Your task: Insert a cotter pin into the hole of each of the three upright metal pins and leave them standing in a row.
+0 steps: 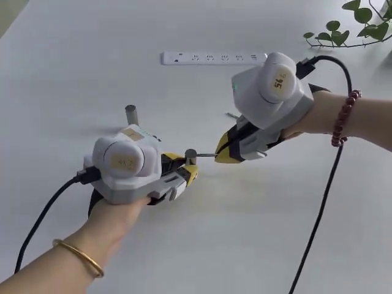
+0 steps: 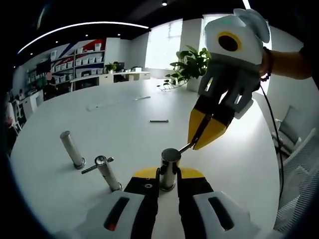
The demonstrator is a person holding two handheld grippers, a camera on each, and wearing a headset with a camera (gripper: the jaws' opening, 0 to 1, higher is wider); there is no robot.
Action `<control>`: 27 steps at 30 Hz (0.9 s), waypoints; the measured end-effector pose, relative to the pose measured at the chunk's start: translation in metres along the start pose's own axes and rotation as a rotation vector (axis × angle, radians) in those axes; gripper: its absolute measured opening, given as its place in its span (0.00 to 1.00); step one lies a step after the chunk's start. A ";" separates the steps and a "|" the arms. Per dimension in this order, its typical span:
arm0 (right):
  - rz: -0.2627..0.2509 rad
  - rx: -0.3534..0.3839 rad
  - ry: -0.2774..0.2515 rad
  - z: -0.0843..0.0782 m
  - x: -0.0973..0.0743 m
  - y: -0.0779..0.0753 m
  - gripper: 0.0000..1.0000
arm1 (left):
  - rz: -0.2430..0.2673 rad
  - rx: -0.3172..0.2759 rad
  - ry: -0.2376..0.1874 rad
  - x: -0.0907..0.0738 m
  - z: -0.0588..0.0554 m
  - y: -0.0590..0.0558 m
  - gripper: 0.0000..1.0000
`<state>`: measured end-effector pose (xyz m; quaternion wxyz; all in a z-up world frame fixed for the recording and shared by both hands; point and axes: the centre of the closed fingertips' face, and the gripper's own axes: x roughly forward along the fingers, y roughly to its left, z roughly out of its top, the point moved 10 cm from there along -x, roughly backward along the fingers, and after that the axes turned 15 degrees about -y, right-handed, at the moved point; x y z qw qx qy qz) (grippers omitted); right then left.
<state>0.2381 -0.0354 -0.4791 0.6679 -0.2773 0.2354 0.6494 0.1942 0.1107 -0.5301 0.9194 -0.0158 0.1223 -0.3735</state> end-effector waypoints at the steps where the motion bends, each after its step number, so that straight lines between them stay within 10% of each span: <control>1: 0.002 -0.002 0.001 -0.001 0.001 -0.002 0.00 | 0.000 -0.002 -0.001 0.000 0.000 0.000 0.12; 27: 0.022 -0.015 0.013 0.010 0.019 -0.005 0.00 | 0.052 -0.068 -0.010 0.001 -0.010 -0.002 0.12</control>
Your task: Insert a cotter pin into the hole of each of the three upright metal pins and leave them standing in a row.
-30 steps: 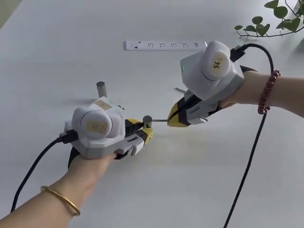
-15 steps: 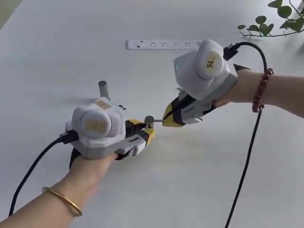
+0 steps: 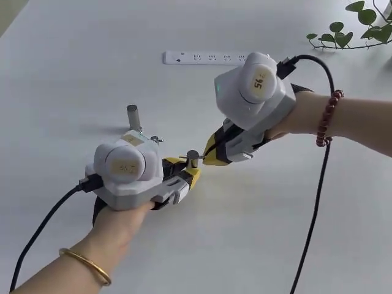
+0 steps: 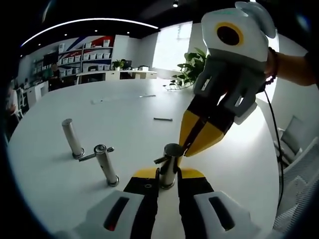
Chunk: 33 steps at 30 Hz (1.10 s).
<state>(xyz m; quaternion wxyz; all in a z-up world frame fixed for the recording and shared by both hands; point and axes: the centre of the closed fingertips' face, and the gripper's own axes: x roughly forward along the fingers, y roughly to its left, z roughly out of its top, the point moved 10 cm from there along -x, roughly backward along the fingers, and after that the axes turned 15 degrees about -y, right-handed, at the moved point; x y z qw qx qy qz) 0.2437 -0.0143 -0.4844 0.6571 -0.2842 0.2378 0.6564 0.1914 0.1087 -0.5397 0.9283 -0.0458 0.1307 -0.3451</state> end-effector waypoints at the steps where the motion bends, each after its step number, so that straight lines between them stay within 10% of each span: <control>1: -0.002 -0.009 -0.006 0.001 0.000 0.000 0.00 | 0.003 -0.001 0.004 0.000 -0.001 0.000 0.12; 33: -0.042 -0.003 -0.008 0.006 -0.003 0.002 0.00 | 0.043 -0.007 0.017 -0.001 -0.005 -0.003 0.12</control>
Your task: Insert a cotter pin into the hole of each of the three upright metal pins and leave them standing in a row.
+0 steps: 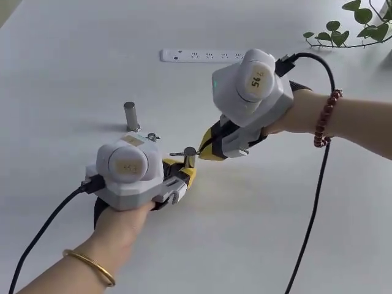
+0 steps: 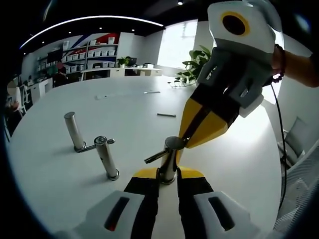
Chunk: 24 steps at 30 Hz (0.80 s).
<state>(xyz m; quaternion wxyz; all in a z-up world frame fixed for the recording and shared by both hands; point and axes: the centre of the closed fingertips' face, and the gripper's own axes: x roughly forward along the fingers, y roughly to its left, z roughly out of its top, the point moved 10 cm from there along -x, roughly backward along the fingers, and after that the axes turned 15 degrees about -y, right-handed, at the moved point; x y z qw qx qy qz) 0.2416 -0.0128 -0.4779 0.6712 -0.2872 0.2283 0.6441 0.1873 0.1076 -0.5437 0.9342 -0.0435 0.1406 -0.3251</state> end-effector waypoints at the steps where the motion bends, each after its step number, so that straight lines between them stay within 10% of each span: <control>1: 0.000 0.001 0.000 0.000 0.000 0.000 0.00 | -0.001 0.001 0.000 0.000 0.000 0.000 0.12; 24: -0.017 0.060 -0.069 0.006 0.008 0.001 0.14 | 0.016 0.040 0.042 -0.015 0.003 0.006 0.26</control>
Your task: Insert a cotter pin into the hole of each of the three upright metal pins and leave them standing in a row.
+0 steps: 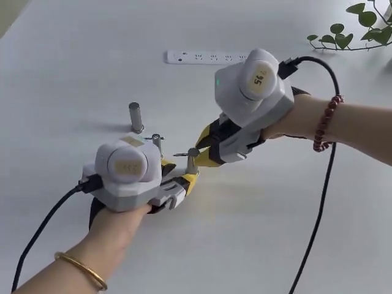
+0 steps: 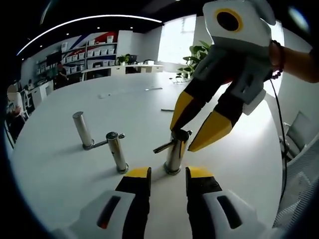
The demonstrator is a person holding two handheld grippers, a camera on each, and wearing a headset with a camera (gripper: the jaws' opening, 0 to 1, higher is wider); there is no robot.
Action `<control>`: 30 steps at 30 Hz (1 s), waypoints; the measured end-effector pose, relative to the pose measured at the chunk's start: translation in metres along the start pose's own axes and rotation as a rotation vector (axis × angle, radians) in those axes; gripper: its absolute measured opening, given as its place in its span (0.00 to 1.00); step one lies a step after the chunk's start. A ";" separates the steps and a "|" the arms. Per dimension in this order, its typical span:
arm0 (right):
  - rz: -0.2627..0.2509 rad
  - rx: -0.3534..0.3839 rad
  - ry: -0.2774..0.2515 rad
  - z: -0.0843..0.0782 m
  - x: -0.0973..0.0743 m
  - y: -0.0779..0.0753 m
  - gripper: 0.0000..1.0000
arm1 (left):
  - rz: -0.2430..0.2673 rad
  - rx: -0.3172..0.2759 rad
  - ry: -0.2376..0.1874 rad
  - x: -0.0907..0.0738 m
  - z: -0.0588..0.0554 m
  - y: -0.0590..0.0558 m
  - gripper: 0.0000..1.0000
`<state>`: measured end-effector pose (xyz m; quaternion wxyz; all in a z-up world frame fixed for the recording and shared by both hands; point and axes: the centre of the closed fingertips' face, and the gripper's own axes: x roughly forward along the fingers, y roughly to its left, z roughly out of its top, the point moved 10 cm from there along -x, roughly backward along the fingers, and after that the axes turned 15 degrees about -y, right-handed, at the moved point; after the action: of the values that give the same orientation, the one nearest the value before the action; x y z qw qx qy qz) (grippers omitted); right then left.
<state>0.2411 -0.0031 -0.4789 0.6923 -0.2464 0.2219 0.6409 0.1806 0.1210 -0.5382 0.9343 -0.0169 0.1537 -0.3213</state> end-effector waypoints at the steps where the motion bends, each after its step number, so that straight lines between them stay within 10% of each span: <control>1: -0.004 0.008 -0.006 0.000 0.002 -0.001 0.14 | 0.000 -0.001 -0.001 -0.001 0.000 0.001 0.27; 30: 0.001 0.065 -0.037 -0.004 0.012 0.001 0.09 | 0.007 -0.014 -0.050 -0.019 0.012 0.006 0.29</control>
<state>0.2413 0.0040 -0.4900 0.7036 -0.2118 0.2299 0.6381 0.1735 0.1364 -0.5226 0.9388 -0.0307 0.1327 -0.3164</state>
